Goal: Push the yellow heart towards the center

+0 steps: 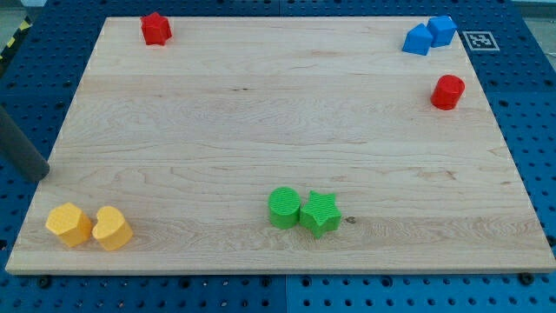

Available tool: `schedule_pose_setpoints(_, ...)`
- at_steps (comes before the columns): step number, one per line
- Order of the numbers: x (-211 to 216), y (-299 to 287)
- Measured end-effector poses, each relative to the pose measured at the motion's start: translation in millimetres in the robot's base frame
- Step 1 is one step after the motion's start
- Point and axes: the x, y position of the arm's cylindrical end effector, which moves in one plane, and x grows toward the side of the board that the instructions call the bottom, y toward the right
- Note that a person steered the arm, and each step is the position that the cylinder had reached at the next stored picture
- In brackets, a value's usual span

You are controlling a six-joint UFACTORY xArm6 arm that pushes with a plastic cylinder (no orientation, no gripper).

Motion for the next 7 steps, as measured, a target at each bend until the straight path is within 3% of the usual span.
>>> schedule_pose_setpoints(1,36.7,-0.7)
schedule_pose_setpoints(4,85.6,0.3)
schedule_pose_setpoints(6,86.0,16.7)
schedule_pose_setpoints(7,86.2,60.5)
